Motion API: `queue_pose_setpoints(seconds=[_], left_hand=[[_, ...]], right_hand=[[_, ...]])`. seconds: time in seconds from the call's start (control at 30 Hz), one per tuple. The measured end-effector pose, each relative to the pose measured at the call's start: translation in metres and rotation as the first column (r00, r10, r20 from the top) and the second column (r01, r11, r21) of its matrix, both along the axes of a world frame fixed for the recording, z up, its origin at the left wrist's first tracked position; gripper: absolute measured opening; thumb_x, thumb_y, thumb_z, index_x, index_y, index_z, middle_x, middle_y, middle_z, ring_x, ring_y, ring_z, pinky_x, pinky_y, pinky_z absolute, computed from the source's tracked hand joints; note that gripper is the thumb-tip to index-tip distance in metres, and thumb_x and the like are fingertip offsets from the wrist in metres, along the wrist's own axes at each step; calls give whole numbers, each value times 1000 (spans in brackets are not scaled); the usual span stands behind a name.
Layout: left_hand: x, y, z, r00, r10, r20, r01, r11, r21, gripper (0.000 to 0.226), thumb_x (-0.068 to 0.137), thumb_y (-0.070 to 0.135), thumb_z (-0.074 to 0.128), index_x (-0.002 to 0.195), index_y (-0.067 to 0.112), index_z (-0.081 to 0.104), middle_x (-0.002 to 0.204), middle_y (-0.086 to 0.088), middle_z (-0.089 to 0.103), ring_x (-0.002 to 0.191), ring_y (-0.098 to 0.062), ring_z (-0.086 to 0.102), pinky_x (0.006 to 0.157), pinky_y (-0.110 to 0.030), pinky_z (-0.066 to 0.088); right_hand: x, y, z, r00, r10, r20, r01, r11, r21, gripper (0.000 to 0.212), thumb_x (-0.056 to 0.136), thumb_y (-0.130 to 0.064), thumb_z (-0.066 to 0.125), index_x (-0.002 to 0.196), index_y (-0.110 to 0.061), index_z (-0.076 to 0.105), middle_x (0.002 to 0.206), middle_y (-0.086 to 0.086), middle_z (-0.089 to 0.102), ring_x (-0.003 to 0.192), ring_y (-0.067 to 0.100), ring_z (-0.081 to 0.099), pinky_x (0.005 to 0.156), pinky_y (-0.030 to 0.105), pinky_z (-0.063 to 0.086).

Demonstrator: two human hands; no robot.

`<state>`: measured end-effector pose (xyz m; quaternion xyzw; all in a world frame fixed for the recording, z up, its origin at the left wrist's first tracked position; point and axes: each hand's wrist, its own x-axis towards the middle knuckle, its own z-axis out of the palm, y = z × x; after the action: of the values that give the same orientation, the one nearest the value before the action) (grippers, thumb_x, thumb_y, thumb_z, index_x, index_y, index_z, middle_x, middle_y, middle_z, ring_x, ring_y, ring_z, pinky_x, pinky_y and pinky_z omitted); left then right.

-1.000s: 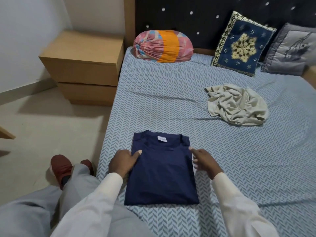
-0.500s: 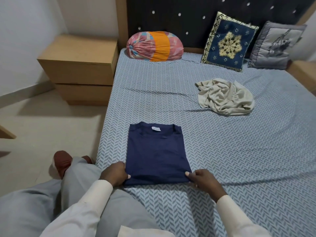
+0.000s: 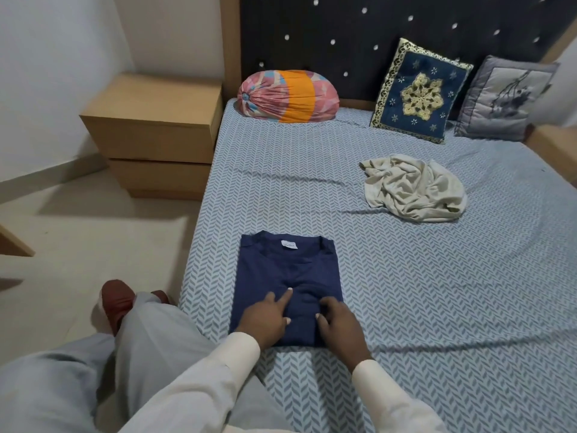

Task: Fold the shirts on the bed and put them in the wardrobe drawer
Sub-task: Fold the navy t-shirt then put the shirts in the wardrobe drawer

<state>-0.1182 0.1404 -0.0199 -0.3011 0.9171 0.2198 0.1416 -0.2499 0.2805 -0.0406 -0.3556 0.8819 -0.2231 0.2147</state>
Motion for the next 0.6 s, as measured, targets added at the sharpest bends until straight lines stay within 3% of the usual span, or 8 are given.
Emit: queue_pose_setpoints(seconds=[0.1, 0.2, 0.27, 0.37, 0.43, 0.5, 0.6], left_hand=[[0, -5, -2, 999, 42, -3, -42, 999, -22, 77, 95, 50, 45, 155, 33, 0, 138, -14, 48, 116, -33, 56, 90, -36, 45], [-5, -13, -3, 988, 114, -105, -125, 986, -107, 77, 94, 54, 44, 156, 31, 3, 128, -9, 57, 111, -30, 59, 84, -36, 47], [-8, -27, -5, 981, 171, -95, -180, 978, -106, 76, 94, 54, 43, 156, 28, 7, 128, -9, 56, 111, -29, 59, 85, -36, 47], [-9, -52, -9, 958, 261, -121, -272, 959, -77, 74, 95, 54, 43, 155, 24, 13, 134, -8, 52, 117, -27, 55, 89, -37, 48], [-11, -69, -8, 941, 311, -137, -324, 942, -87, 74, 95, 53, 42, 155, 20, 13, 140, -9, 46, 120, -28, 53, 90, -39, 47], [-15, -88, -10, 944, 309, -112, -319, 945, -79, 76, 96, 54, 41, 156, 19, 9, 145, -11, 40, 120, -30, 52, 90, -40, 47], [-23, -112, -11, 949, 310, -53, -311, 950, -4, 79, 97, 55, 39, 156, 22, -1, 144, -13, 45, 120, -31, 54, 89, -38, 47]], right_hand=[[-16, -8, 4, 992, -124, -36, 125, 992, 12, 33, 87, -34, 62, 116, -21, 56, 104, 2, 61, 98, 22, 60, 77, 31, 44], [-22, -25, 4, 996, 12, -94, -21, 995, -102, 34, 87, -34, 63, 118, -22, 57, 103, 0, 57, 97, 18, 55, 81, 32, 46], [-33, -41, 2, 993, 52, -104, -58, 997, -55, 31, 88, -33, 62, 116, -18, 59, 104, 4, 56, 100, 23, 55, 83, 34, 45], [-54, -62, 7, 996, -48, -79, 53, 997, 57, 28, 86, -32, 62, 108, -14, 60, 106, 9, 58, 103, 30, 58, 82, 32, 43], [-68, -76, 12, 992, -86, -90, 91, 994, 52, 30, 85, -28, 62, 109, -10, 59, 107, 11, 56, 102, 32, 58, 82, 34, 43], [-81, -92, 14, 992, -74, -102, 77, 997, 29, 33, 84, -19, 60, 115, -6, 57, 111, 16, 54, 105, 36, 56, 86, 37, 44], [-95, -109, 14, 999, -43, -29, 46, 991, 126, 53, 86, -15, 55, 138, -9, 44, 126, 18, 44, 113, 39, 55, 93, 37, 43]])
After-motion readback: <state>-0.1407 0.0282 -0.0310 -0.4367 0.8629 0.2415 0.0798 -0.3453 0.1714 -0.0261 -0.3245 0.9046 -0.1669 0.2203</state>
